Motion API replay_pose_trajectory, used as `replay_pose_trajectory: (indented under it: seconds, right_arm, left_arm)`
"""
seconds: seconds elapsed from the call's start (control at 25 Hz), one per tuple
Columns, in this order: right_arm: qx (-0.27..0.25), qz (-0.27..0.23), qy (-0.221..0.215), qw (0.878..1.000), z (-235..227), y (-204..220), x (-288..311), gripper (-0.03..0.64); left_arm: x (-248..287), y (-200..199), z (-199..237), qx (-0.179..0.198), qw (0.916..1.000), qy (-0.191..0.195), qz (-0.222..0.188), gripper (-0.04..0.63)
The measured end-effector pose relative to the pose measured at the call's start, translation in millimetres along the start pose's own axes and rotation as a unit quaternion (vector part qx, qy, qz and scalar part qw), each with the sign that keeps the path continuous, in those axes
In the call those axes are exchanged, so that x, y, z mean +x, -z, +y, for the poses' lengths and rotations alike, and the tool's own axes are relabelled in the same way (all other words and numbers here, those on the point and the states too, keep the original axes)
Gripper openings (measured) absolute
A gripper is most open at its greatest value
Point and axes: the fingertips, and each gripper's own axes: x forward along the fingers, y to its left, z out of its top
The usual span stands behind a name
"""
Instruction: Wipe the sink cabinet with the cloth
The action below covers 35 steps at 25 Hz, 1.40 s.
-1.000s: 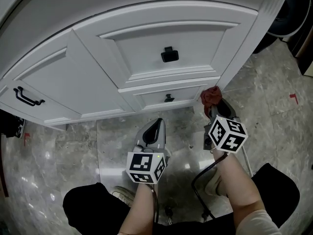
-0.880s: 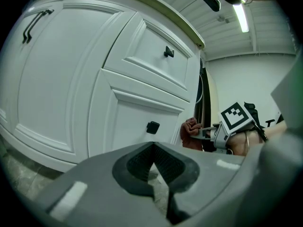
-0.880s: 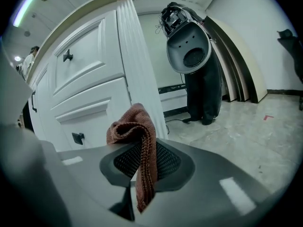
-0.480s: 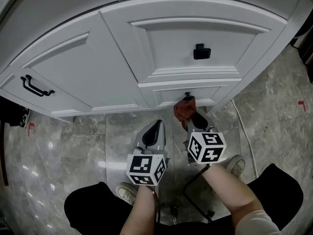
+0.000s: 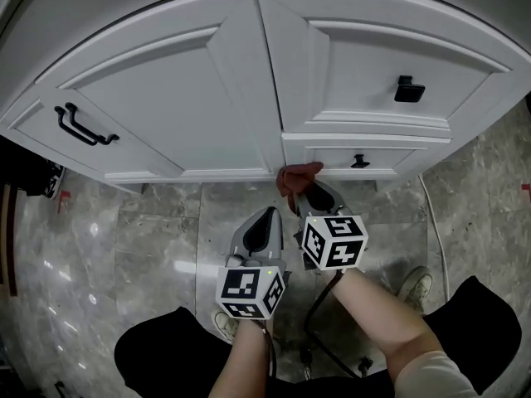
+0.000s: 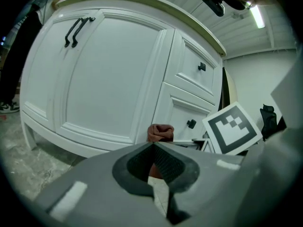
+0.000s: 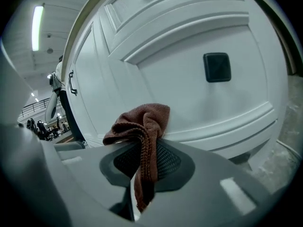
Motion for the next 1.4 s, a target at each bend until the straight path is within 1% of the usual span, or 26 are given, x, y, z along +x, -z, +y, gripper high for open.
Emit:
replay_pose_trajectory:
  seconds: [0.08, 0.24, 0.36, 0.48, 0.72, 1.12, 1.28, 1.4]
  right_arm:
    - [0.004, 0.002, 0.009, 1.0, -4, 0, 6, 0.089]
    - [-0.013, 0.007, 0.027, 1.0, -17, -2, 3, 0.089]
    - [-0.005, 0.005, 0.036, 0.999, -31, -2, -3, 0.089]
    - [-0.01, 0.002, 0.039, 0.999, -42, -5, -9, 0.089]
    - [-0.009, -0.006, 0.056, 0.998, -73, -11, -27, 0.091]
    - [0.008, -0.023, 0.119, 0.993, -148, -25, -72, 0.092]
    - [0.005, -0.024, 0.142, 0.99, -173, -30, -87, 0.091]
    - [0.001, -0.021, 0.167, 0.986, -192, -31, -100, 0.091]
  left_arm:
    - [-1, 2, 4, 0.0, 1.0, -0.001, 0.002, 0.0]
    - [-1, 3, 4, -0.001, 1.0, 0.002, 0.002, 0.0]
    - [3, 3, -5, 0.003, 0.9999, 0.013, 0.004, 0.0]
    - [7, 5, -15, 0.007, 0.9997, 0.023, 0.008, 0.0]
    - [18, 8, -28, 0.012, 0.9993, 0.032, 0.013, 0.0]
    - [43, 12, -72, 0.023, 0.9972, 0.068, 0.019, 0.0]
    - [48, 16, -85, 0.028, 0.9965, 0.076, 0.024, 0.0]
    - [51, 15, -91, 0.028, 0.9964, 0.076, 0.024, 0.0]
